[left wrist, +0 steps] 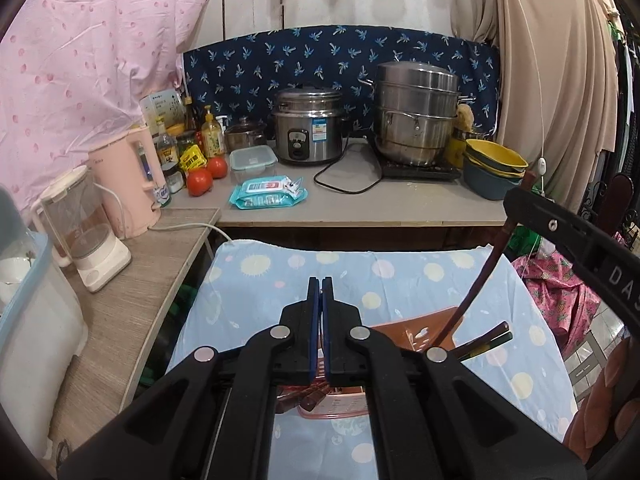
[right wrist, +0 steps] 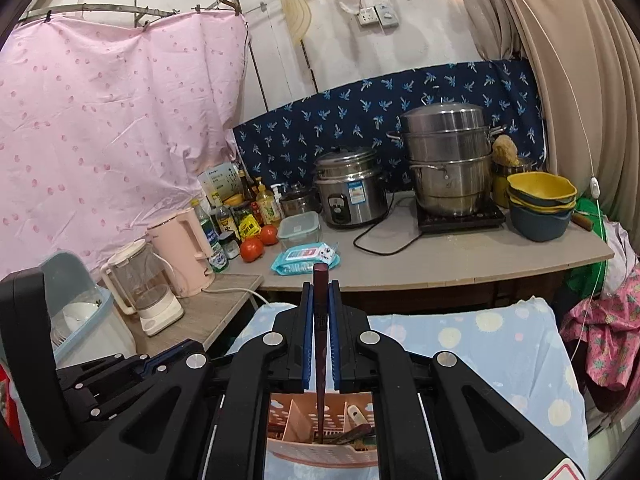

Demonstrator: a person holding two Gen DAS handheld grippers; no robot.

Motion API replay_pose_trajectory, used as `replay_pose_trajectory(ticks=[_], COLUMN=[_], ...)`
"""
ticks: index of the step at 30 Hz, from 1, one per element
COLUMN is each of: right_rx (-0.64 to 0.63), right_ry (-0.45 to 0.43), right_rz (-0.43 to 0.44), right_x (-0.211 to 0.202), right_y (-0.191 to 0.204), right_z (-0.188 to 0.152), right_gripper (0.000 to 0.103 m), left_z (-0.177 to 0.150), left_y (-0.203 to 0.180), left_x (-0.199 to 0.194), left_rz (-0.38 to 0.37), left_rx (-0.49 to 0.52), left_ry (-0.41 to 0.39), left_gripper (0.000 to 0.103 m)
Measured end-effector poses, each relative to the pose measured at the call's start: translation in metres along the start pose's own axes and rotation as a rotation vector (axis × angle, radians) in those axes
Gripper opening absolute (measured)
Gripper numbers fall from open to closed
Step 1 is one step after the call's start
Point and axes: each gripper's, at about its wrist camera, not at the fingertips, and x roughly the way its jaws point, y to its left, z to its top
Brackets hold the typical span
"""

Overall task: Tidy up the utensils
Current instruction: 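Open the left tool over the holder while the right tool releases the chopstick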

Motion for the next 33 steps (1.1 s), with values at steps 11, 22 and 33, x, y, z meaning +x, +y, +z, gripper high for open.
replay_pose_trajectory(ticks=[11, 22, 33], right_rx=[-0.032, -0.067, -0.094], right_ry=[0.035, 0.026, 0.09], right_rz=[-0.022, -0.015, -0.022], right_x=[0.005, -0.023, -0.038], right_y=[0.004, 0.01, 0.018], right_z=[-0.016, -0.027, -0.07], right_gripper=[0.013, 0.019, 0.026], left_z=[-0.001, -0.019, -0.051], left_y=[0.002, 0.004, 0.0], left_x=[0.001, -0.02, -0.037], left_rz=[0.029, 0.033, 0.035], left_rx=[-0.025, -0.045, -0.049], left_ry=[-0.031, -0.036, 0.003], left_gripper=[0.033, 0.033, 0.033])
